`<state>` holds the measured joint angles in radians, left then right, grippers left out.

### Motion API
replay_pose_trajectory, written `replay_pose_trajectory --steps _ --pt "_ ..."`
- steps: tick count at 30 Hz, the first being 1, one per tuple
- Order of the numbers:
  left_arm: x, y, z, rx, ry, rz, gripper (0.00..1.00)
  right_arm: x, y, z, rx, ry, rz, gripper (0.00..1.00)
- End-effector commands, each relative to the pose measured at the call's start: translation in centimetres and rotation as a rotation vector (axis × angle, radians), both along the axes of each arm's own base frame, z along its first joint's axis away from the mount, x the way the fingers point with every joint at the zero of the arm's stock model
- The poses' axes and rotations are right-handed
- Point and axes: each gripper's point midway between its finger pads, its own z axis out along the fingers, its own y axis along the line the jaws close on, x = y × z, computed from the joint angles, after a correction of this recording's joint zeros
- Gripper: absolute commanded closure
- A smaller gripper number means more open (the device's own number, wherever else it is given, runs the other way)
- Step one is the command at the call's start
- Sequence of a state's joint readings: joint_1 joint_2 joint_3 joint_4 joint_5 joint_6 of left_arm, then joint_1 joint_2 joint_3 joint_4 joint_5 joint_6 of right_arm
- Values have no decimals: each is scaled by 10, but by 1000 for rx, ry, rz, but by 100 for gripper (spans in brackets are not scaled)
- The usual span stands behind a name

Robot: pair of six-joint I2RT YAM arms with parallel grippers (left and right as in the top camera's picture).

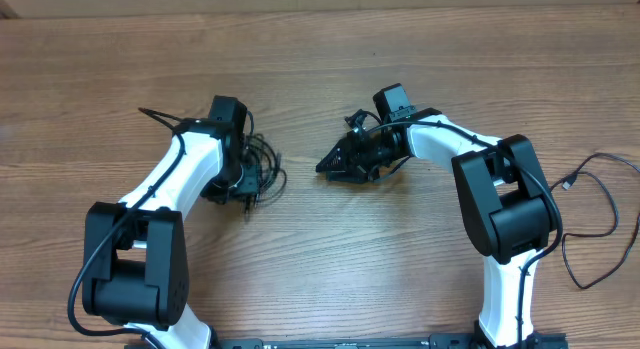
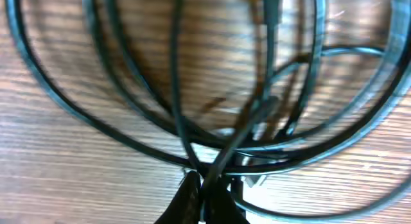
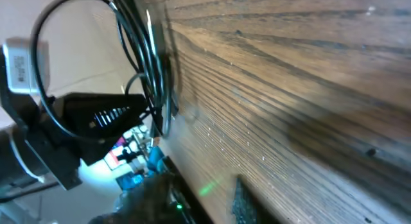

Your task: Untangle cables

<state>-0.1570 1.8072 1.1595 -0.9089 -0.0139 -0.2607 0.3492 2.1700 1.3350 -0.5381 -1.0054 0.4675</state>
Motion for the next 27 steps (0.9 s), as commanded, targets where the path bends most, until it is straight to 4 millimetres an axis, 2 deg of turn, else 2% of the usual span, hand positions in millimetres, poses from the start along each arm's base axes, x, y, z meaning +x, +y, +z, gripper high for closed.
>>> replay_pose_trajectory --steps 1,6,8,12,14,16,18,20,22,24,27 --pt "15 -15 11 -76 -38 -13 96 3 -1 8 6 -41 12 91" --pt "20 -16 28 -124 -24 131 96 12 -17 26 -6 -127 6 87" --pt "28 -24 42 -221 -25 186 96 16 -26 37 -32 -169 -5 85" --pt "52 -46 84 -542 -46 274 96 19 -36 63 -41 -221 -30 82" --pt "63 -58 116 -796 -36 340 96 19 -40 73 -34 -232 -38 80" --pt "68 -64 143 -998 -4 393 96 15 -36 83 14 -223 -27 74" --pt "70 -68 164 -1143 55 463 96 8 -29 98 121 -243 23 73" --pt "72 -73 186 -1280 159 554 96 -2 -20 121 280 -295 94 73" --pt "72 -78 199 -1345 260 631 96 -5 -14 131 344 -328 126 73" --pt "70 -86 210 -1394 374 691 96 -5 -9 132 351 -349 140 73" --pt "72 -97 221 -1433 420 670 96 -7 -3 135 361 -379 158 72"
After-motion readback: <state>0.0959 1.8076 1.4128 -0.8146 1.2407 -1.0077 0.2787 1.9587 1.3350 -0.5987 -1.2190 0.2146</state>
